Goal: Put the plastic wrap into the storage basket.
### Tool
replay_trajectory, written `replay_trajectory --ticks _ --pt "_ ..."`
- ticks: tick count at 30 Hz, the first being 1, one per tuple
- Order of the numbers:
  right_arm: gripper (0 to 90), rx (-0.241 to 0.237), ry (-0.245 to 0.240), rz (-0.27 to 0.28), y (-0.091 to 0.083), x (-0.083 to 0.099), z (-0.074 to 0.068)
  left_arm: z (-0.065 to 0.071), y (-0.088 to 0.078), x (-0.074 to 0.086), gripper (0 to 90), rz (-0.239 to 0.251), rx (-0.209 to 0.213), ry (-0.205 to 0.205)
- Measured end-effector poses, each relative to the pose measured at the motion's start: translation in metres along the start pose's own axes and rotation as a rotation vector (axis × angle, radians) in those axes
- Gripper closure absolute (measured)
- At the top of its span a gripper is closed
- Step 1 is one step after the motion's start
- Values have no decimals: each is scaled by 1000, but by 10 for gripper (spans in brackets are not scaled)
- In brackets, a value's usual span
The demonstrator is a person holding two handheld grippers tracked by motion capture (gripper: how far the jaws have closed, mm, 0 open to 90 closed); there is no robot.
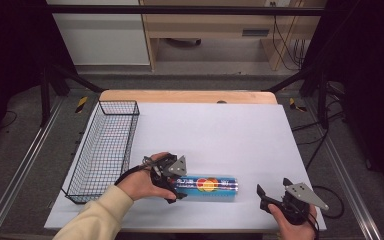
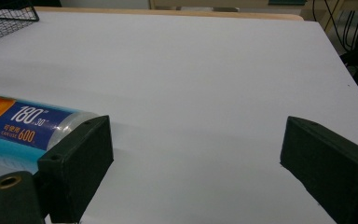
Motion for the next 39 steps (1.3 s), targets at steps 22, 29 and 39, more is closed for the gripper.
replay_trajectory --ticks 22,29,39 --pt "106 -17 0 -18 2 2 -2 4 23 1 155 -49 29 10" --pt "111 -19 -4 -18 2 2 -2 5 28 1 175 -73 39 16" --pt "116 -26 -6 -17 2 2 -3 4 32 1 251 -84 43 21"
Point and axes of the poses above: each handheld gripper's, and its own axes: y roughly forward along the jaws, x roughly out of its underside, z roughly to its right, the point moved 6 cm from there along y, roughly forward along the jaws, and after that the axes turned 1 degree about z, right-handed, at the moved point
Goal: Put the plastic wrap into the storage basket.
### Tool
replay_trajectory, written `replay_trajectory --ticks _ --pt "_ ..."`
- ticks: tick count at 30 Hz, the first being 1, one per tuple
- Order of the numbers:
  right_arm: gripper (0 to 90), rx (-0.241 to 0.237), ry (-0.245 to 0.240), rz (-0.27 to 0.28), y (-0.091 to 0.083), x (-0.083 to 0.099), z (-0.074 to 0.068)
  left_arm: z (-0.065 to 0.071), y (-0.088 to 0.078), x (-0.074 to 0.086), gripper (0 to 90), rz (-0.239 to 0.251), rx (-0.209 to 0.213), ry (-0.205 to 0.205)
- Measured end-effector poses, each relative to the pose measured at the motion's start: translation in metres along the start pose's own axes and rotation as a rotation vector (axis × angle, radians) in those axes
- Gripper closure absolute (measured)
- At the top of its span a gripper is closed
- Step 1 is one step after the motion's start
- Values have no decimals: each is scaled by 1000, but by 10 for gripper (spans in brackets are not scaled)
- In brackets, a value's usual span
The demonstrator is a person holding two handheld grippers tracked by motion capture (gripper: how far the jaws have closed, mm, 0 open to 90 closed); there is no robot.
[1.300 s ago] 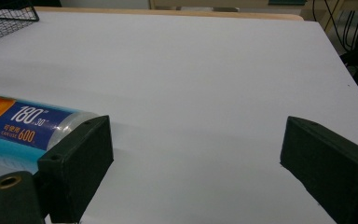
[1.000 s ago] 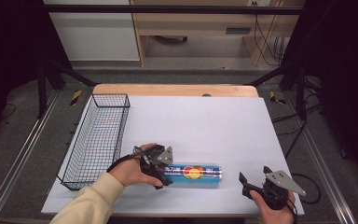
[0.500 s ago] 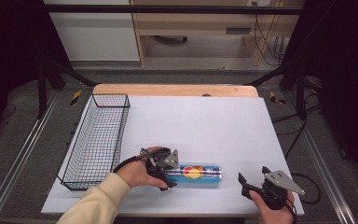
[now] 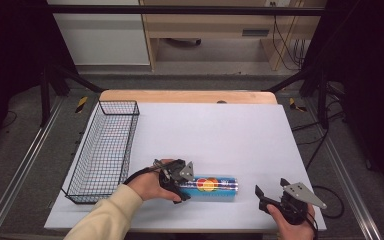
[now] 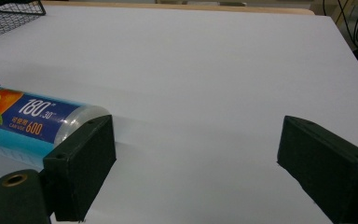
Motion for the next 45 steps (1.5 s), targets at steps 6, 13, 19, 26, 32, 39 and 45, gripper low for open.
replay_trajectory --ticks 6,13,19,26,32,39,45 --pt "122 -4 -1 -4 0 0 -1 -1 1 0 273 -12 -3 9" --pt "123 -8 0 -3 1 0 -2 2 0 0 284 -24 -20 32" --pt "126 -5 -7 0 0 0 -2 2 0 0 287 -27 -20 35" --pt "129 -8 -3 2 0 0 -2 1 0 -1 293 -50 -22 59" --pt "131 -11 -2 2 0 0 -2 2 -1 -1 297 -54 -25 69" --pt "131 -7 -2 0 0 0 -2 1 0 -2 299 -58 -13 65" --pt "131 -12 -1 -1 1 0 -2 1 0 -3 299 -81 -15 73"
Point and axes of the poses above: each handheld gripper's, and its own axes: y roughly forward along the jaws, x roughly out of its underside, z roughly to its right, the point moved 6 cm from there along y, roughly forward along the jaws, and after that the axes turned 1 degree about z, right-handed, at the moved point
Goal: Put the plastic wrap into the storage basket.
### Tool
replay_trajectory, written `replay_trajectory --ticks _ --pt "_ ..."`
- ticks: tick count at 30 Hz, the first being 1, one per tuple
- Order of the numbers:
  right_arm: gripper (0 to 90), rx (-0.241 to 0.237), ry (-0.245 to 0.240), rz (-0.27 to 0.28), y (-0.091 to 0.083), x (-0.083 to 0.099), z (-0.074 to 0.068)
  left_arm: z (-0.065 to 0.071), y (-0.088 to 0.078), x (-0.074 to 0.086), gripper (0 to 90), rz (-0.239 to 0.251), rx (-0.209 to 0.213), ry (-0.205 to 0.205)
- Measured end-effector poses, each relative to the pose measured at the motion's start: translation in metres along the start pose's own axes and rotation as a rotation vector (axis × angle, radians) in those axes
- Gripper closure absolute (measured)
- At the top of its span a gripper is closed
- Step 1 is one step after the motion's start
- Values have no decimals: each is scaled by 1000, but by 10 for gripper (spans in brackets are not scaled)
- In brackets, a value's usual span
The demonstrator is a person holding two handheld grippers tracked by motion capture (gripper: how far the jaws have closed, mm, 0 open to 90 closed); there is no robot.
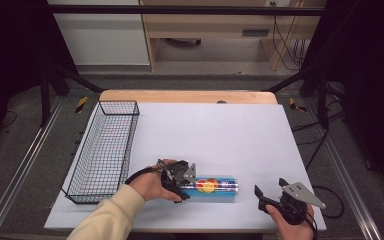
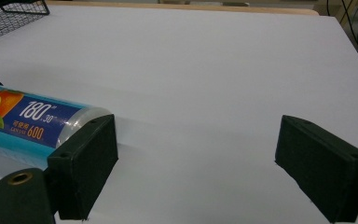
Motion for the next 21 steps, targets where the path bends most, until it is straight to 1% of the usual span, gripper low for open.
replay_trajectory --ticks 4,5,7,8,9,15,20,21 --pt "131 -1 -3 -4 1 0 0 -1 0 0 297 4 3 -7" --pt "131 -2 -3 -4 1 0 -1 -1 1 0 294 17 4 -20" --pt "131 -3 -3 -5 1 0 -1 -1 2 0 293 20 5 -22" --pt "131 -7 4 -9 0 1 -2 -1 2 0 293 19 4 -20" --pt "131 -4 -3 -6 1 1 -1 -1 2 0 293 19 4 -20" --pt "132 -5 0 -10 1 1 -1 -1 2 0 292 14 11 -19" --pt "135 -2 1 -3 1 0 0 -2 4 -1 292 9 15 -19" --pt "136 -2 2 -4 1 1 0 -2 4 -1 293 9 19 -25"
Point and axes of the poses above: each handheld gripper's, and its own axes: y roughly forward along the jaws, x roughly out of its underside, z roughly to its right, the point moved 6 cm from there along y, roughly forward along the jaws, and after that the axes turned 1 degree about z, right-handed, at the moved point
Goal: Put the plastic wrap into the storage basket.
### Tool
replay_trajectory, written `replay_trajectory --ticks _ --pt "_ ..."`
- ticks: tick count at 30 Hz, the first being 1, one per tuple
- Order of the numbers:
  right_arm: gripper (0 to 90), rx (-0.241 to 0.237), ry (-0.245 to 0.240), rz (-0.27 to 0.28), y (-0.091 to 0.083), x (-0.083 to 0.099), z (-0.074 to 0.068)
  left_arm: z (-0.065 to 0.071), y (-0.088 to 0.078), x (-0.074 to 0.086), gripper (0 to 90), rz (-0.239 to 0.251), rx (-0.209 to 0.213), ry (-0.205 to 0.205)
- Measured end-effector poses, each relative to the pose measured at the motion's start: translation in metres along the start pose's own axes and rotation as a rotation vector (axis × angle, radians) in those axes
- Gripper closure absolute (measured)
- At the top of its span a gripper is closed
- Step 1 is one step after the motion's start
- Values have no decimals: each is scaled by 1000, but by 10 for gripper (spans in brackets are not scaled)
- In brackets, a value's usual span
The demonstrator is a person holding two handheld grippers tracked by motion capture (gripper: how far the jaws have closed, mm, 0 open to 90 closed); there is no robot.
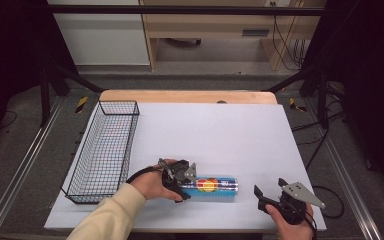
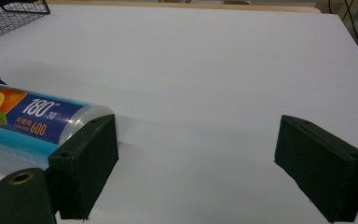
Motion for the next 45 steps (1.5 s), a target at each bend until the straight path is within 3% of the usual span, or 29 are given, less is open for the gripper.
replay_trajectory --ticks 7,15,18,27,31,37,38,43,44,45 --pt "138 -5 -1 -3 1 0 -1 0 -1 0 301 -16 -3 24" --pt "141 -7 7 -3 1 0 0 2 -3 0 307 -10 14 12" --pt "142 -9 8 0 1 0 0 5 -3 0 310 9 24 -11" --pt "142 -5 7 2 0 0 1 7 -7 0 314 32 19 -16" --pt "144 1 8 6 0 0 1 8 -13 -3 315 75 14 -36" --pt "125 17 11 -8 1 0 1 9 -30 -9 316 121 -19 -68" --pt "116 34 -18 3 0 -2 2 8 -33 -11 316 129 -27 -70" --pt "106 61 -50 18 2 -7 4 8 -49 -21 317 153 -66 -76" --pt "106 93 -66 28 7 -11 5 8 -52 -22 317 155 -70 -76" --pt "106 93 -66 28 7 -11 5 9 -56 -24 317 163 -79 -82"
Point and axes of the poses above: each handheld gripper's, and its own axes: y roughly forward along the jaws, x roughly out of its underside, z roughly to its right, the point moved 6 cm from there along y, roughly forward along the jaws, and after that the axes turned 1 degree about z, right-handed, at the moved point
